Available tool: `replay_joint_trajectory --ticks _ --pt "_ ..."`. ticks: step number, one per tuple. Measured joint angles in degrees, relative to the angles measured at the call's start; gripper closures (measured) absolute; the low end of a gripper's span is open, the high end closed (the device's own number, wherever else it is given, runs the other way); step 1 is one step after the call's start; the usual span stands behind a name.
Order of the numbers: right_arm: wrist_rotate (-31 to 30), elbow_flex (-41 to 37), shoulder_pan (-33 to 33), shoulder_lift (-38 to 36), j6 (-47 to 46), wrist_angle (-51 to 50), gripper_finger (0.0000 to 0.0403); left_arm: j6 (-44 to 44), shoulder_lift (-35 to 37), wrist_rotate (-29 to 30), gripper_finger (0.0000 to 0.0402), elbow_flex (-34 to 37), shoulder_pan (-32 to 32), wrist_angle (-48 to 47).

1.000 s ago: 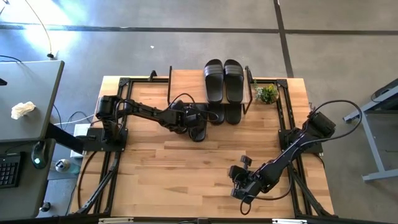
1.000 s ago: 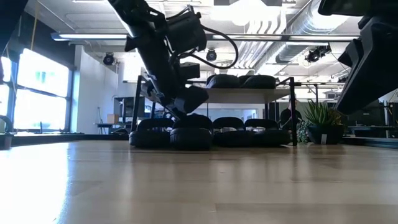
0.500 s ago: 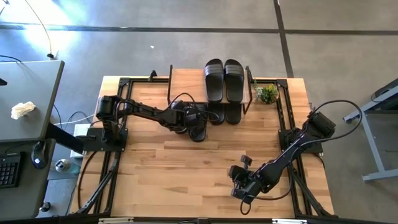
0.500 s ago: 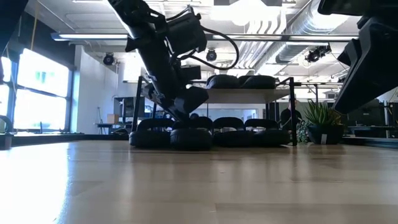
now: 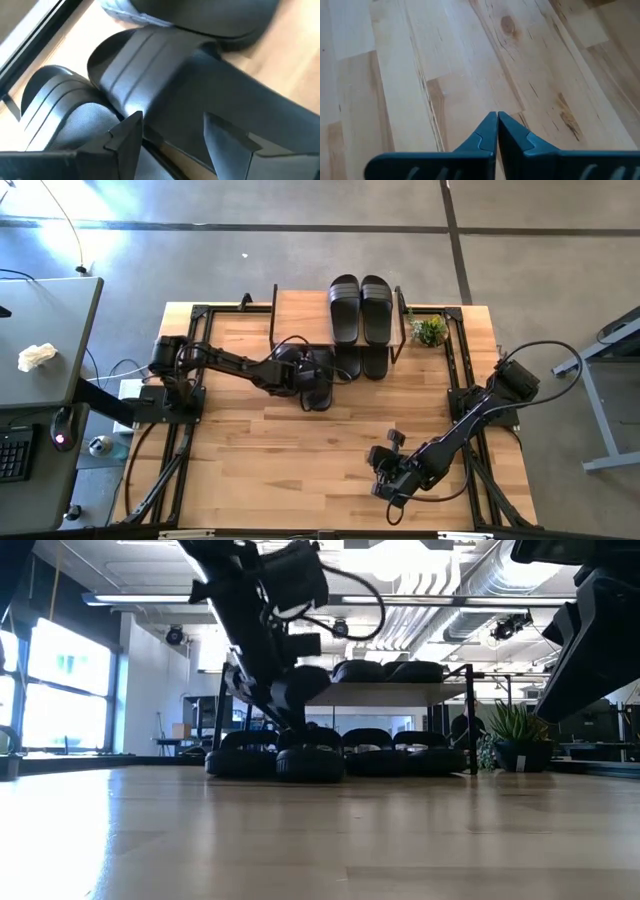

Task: Pick and place slides into the shelf
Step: Put the black slipper under the shelf

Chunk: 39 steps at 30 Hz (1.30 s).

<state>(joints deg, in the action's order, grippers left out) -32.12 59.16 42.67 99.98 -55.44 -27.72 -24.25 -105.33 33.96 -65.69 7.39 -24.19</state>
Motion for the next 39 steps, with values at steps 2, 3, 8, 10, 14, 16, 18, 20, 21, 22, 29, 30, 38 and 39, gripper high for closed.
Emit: replay_joint_trajectory --ticks 2,3,8,10,14,16,18,20,21,22,29,30,38,39 --pt "-0.34 0.00 -0.02 0.00 0.02 -0.16 0.0399 -0.20 0.04 0.01 0.0205 -1.55 -0.69 -1.95" --pt "-0.51 0.00 -0.04 0.00 0.03 -0.33 0.0399 -0.19 0.09 0.14 0.0204 -2.37 -0.77 -3.30" --pt "-1.10 0.00 -0.04 0.00 0.05 -0.47 0.0399 -0.19 0.15 0.66 0.0204 -4.37 -0.94 -5.43" --pt "-1.37 0.00 -0.04 0.00 0.17 -0.46 0.0399 -0.17 0.16 1.01 0.0203 -4.55 -0.94 -5.45" --pt "-1.53 0.00 -0.04 0.00 -0.06 -0.37 0.0399 -0.20 0.39 -0.50 0.0203 -4.59 -1.02 -6.13" --pt "-1.53 0.00 -0.02 0.00 -0.15 -0.35 0.0399 -0.99 0.88 -4.18 0.0202 -4.61 -1.42 -6.63" --pt "-1.66 0.00 -0.01 0.00 -0.10 -0.34 0.0399 -1.55 1.30 -7.29 0.0203 -4.74 -1.83 -6.51" --pt "-1.84 0.00 -0.02 0.00 0.07 -0.35 0.0399 -1.49 2.36 -9.98 0.0208 -4.68 -2.82 -7.04" --pt "-1.95 0.00 -0.02 0.00 0.26 -0.40 0.0399 -1.24 3.01 -10.95 0.0212 -4.76 -3.36 -6.86" --pt "-2.14 0.00 -0.02 0.00 0.30 -0.48 0.0399 -0.65 3.80 -12.17 0.0217 -4.76 -3.97 -7.29" --pt "-2.25 0.00 -0.02 0.00 0.39 -1.36 0.0399 6.40 9.27 -24.02 0.0267 -4.83 -10.01 -6.41" --pt "-2.24 0.00 -0.02 0.00 0.37 -1.41 0.0399 7.59 9.73 -27.87 0.0276 -4.84 -10.72 -6.27" --pt "-1.91 0.00 -0.04 0.00 0.24 -1.58 0.0400 5.92 8.62 -49.04 0.0362 -4.77 -15.11 -5.16" --pt "-1.85 0.00 -0.20 -0.05 0.30 -1.72 0.0401 5.83 8.36 -46.56 0.0373 -4.63 -15.74 -5.61"
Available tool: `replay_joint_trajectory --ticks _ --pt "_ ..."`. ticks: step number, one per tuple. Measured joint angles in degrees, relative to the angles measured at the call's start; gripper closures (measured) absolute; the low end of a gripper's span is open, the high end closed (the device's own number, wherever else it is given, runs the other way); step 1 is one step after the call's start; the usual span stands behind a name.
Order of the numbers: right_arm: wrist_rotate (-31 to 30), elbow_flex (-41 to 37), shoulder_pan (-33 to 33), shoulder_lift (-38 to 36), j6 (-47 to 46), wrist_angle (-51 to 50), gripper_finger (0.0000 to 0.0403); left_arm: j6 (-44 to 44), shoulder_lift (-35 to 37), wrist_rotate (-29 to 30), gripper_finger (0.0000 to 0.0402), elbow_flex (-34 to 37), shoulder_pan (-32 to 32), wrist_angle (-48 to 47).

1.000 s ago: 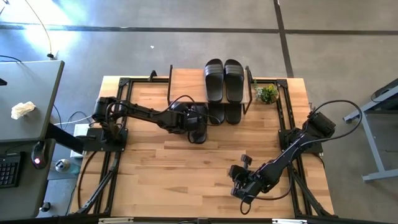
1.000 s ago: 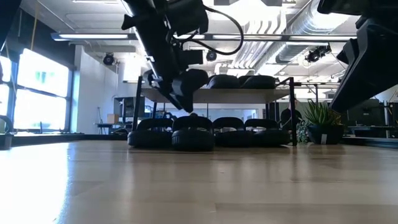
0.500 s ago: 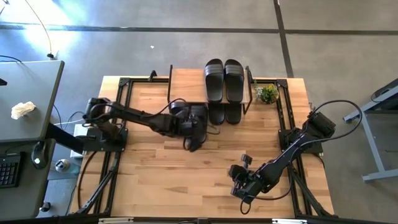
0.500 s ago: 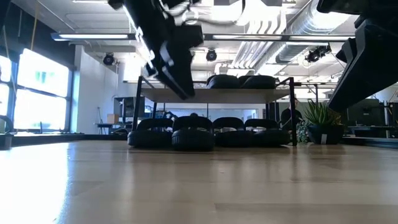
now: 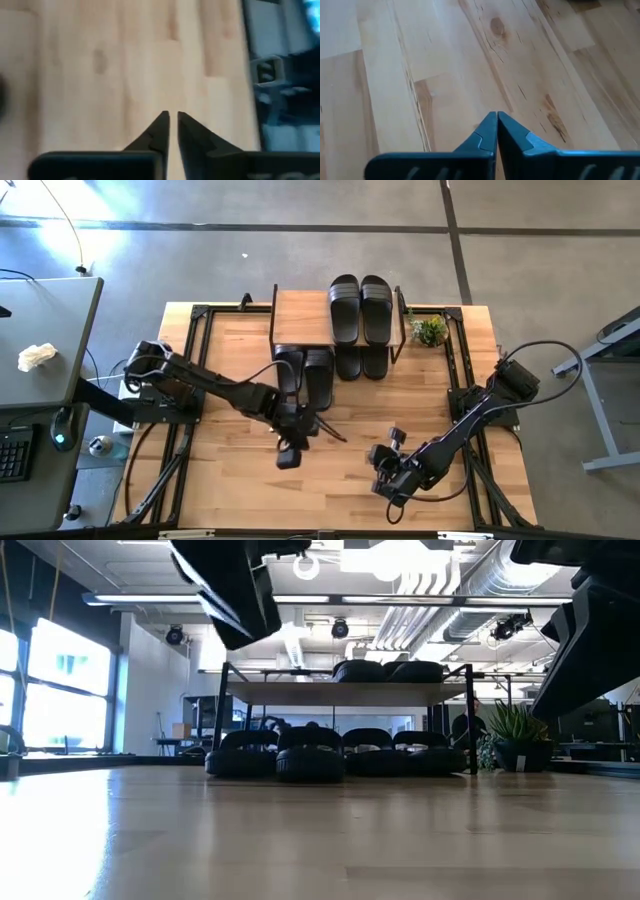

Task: Pick and place slides into the shelf
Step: Put the black slipper under the shelf

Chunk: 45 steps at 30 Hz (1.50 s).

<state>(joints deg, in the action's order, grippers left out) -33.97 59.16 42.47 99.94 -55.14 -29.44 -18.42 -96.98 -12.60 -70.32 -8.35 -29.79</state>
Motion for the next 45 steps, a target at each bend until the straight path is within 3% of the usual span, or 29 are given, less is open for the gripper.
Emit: replay_joint_trajectory --ticks 3,6,13,15,19,21,26,33,38,45 --pt "0.07 -0.07 -0.41 -1.41 0.55 -1.19 0.0402 -0.05 -1.12 8.40 0.0397 -0.19 -1.67 2.45" --pt "-0.05 -0.09 -1.03 -4.78 3.26 -3.24 0.0403 -1.19 -2.77 14.85 0.0391 -0.11 -2.76 4.98" --pt "-0.51 -0.50 -3.32 -17.51 11.87 -7.05 0.0403 -3.29 -7.30 19.64 0.0398 0.00 -2.50 5.28" --pt "1.07 -4.15 -4.12 -22.47 14.67 -0.80 0.0403 -4.00 -9.08 21.08 0.0398 -0.21 -2.48 6.83" --pt "11.63 -18.61 -7.33 -32.38 17.78 25.27 0.0403 -4.84 -11.69 23.00 0.0393 -0.11 -2.50 6.95" --pt "12.04 -24.58 -8.93 -35.38 15.99 34.61 0.0403 -5.34 -11.85 24.74 0.0395 -0.04 -2.49 6.53" --pt "7.24 -29.93 -11.10 -39.01 13.96 33.70 0.0403 -6.34 -11.75 31.85 0.0398 -0.11 -1.59 6.18" --pt "6.52 -29.88 -13.93 -38.53 17.05 29.86 0.0403 -4.55 -12.45 29.01 0.0399 0.53 3.54 5.44" --pt "7.92 -29.88 -14.88 -38.53 17.06 28.08 0.0403 -1.42 -12.83 23.75 0.0401 0.71 6.32 5.80" --pt "7.53 -29.88 -15.14 -38.53 17.67 26.54 0.0403 0.60 -13.28 21.88 0.0401 0.74 9.18 6.48"
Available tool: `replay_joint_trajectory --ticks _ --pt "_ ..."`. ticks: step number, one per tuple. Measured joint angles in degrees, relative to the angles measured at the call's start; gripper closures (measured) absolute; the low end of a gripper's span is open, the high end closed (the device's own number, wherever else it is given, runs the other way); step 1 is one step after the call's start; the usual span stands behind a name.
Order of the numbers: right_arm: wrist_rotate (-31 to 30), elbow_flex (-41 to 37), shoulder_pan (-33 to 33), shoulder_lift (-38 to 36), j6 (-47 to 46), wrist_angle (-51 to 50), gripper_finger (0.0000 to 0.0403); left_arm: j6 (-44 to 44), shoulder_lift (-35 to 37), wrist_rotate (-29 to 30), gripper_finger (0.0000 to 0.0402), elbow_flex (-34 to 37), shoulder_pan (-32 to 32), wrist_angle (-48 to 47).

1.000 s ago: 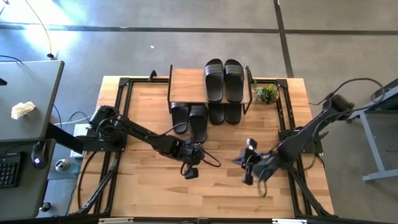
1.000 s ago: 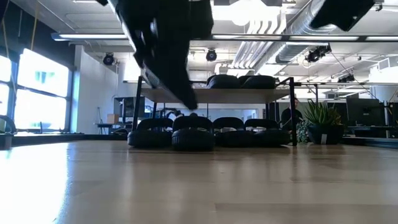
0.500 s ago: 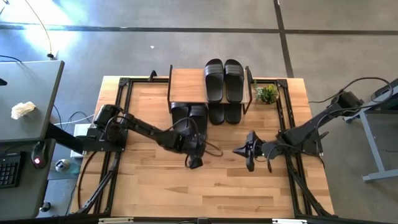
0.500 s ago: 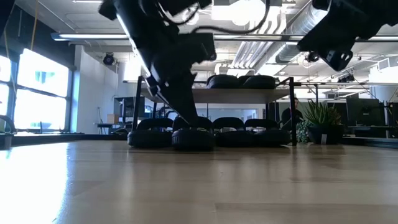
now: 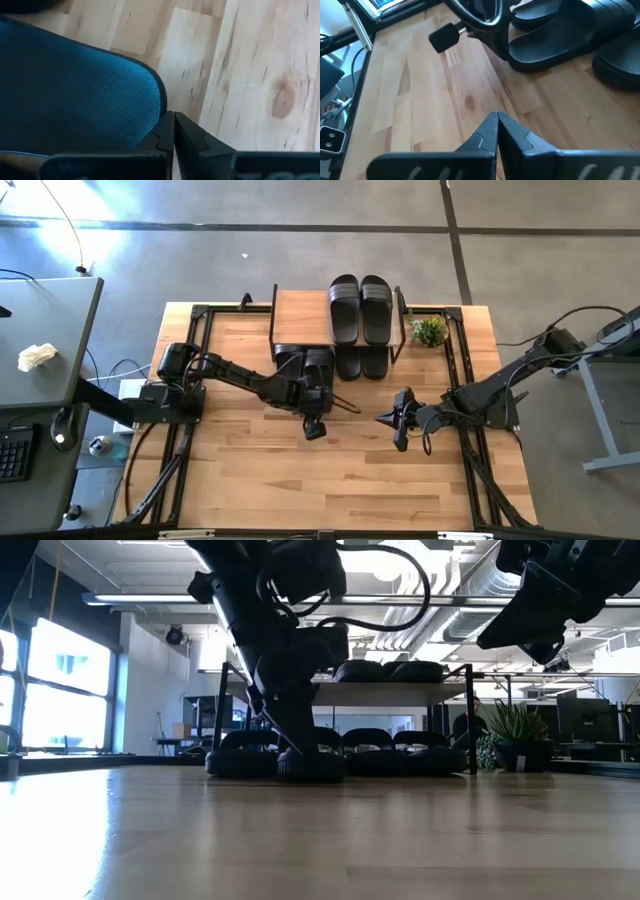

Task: Pick and place slides into the shelf
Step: Put the black slipper under the shelf

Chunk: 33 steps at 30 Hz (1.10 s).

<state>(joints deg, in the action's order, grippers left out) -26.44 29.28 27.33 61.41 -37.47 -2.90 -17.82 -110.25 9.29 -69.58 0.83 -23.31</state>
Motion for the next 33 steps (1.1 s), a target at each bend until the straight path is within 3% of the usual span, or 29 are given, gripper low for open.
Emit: replay_joint_trajectory --ticks 6,16,25,33 --pt "0.09 0.02 0.02 0.00 -0.09 -0.81 0.0403 2.97 -1.85 -6.34 0.0401 0.01 1.55 0.83" --pt "0.02 0.02 0.02 0.02 -1.08 -1.14 0.0403 1.09 -2.67 5.44 0.0401 -0.02 2.16 0.85" --pt "0.00 0.07 0.02 0.02 -2.02 -1.13 0.0403 2.55 -2.64 8.33 0.0401 -0.02 6.59 1.08" --pt "0.00 0.07 0.02 0.02 -2.58 -1.14 0.0403 3.58 -2.63 6.44 0.0401 -0.02 10.11 2.83"
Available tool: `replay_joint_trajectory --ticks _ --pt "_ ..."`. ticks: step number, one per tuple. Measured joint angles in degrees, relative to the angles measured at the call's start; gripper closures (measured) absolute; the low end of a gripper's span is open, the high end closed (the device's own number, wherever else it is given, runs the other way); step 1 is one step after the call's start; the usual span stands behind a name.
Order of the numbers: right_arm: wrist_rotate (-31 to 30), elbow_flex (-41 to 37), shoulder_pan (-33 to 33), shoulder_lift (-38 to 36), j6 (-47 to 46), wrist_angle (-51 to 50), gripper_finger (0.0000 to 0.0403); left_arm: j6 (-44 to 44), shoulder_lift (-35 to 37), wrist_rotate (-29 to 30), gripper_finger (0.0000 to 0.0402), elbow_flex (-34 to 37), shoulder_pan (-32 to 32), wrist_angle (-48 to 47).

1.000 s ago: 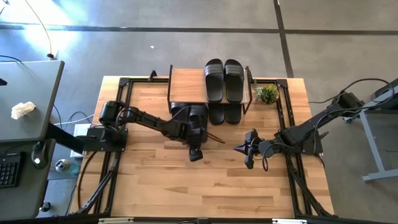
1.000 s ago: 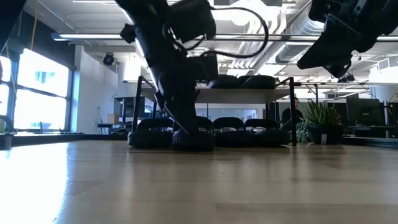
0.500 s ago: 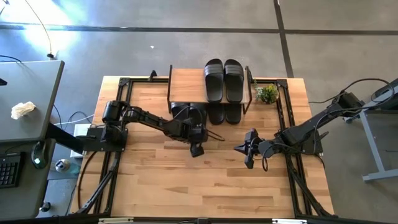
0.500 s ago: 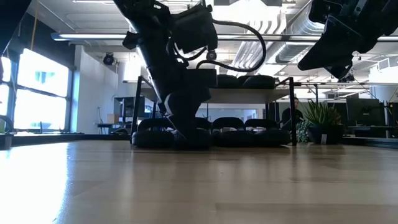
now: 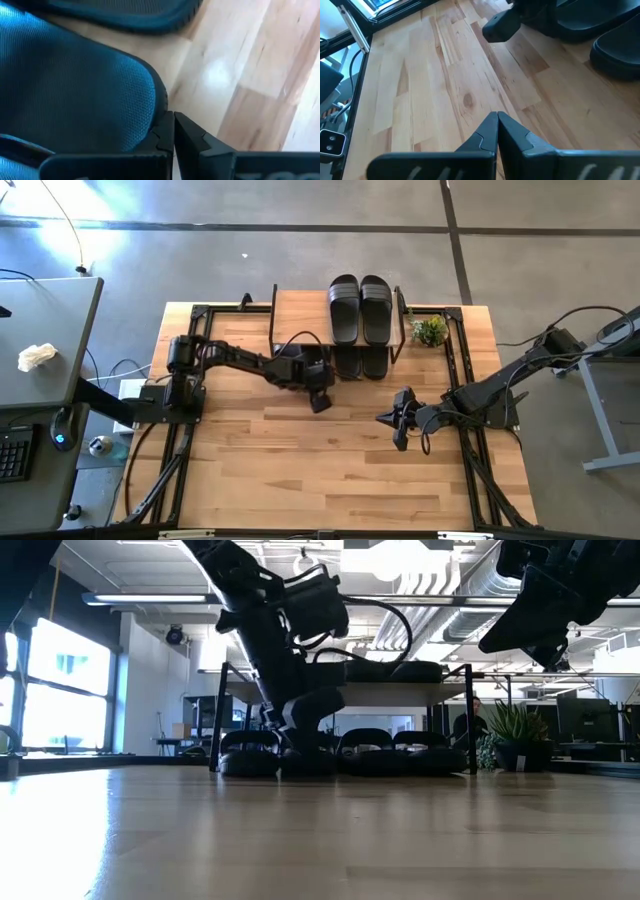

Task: Pick and place slides into the shelf
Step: Put the black slipper under the shelf, then adjust the black slipper under the shelf

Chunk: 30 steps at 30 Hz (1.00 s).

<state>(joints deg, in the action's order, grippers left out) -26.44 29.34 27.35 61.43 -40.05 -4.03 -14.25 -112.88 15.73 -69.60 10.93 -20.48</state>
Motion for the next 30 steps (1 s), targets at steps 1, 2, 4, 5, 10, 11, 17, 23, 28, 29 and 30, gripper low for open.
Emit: replay_joint_trajectory --ticks 1,2,4,5,10,11,17,23,28,29,30 --pt "0.00 0.00 0.00 0.00 0.00 -0.01 0.0403 0.56 0.00 -0.14 0.0401 0.00 0.13 0.82" --pt "0.00 0.00 0.00 0.00 0.00 -0.02 0.0403 0.96 0.00 -0.17 0.0401 0.00 0.36 1.48" --pt "0.00 0.00 0.00 0.00 0.00 -0.02 0.0403 1.57 0.02 -0.65 0.0401 0.00 0.57 2.36" --pt "0.00 0.00 0.00 0.00 0.00 -0.02 0.0403 1.94 0.02 -0.87 0.0401 0.00 0.84 2.68" --pt "-0.13 0.00 0.00 0.00 0.00 -0.02 0.0403 2.45 0.04 -0.92 0.0401 0.00 1.62 2.83" --pt "-0.13 0.00 0.00 0.00 0.00 -0.02 0.0403 2.47 0.04 -0.87 0.0401 0.00 2.02 2.83" --pt "-0.20 0.00 0.00 0.00 -0.53 -0.04 0.0403 2.46 0.04 -2.26 0.0401 0.00 3.00 2.74" --pt "-0.31 0.00 0.00 0.02 -0.61 -0.17 0.0403 2.45 0.04 -3.95 0.0401 0.00 1.37 2.58" --pt "-0.31 0.02 0.02 0.02 -0.63 -1.09 0.0403 1.77 0.88 -5.39 0.0401 0.01 -1.43 1.87" --pt "-0.36 0.02 0.02 0.02 -0.63 -1.09 0.0403 1.45 1.46 -5.56 0.0401 0.00 -2.26 1.78" --pt "-0.42 0.02 0.01 0.02 -0.63 -1.09 0.0403 0.95 2.20 -5.62 0.0401 0.00 -3.14 1.47"
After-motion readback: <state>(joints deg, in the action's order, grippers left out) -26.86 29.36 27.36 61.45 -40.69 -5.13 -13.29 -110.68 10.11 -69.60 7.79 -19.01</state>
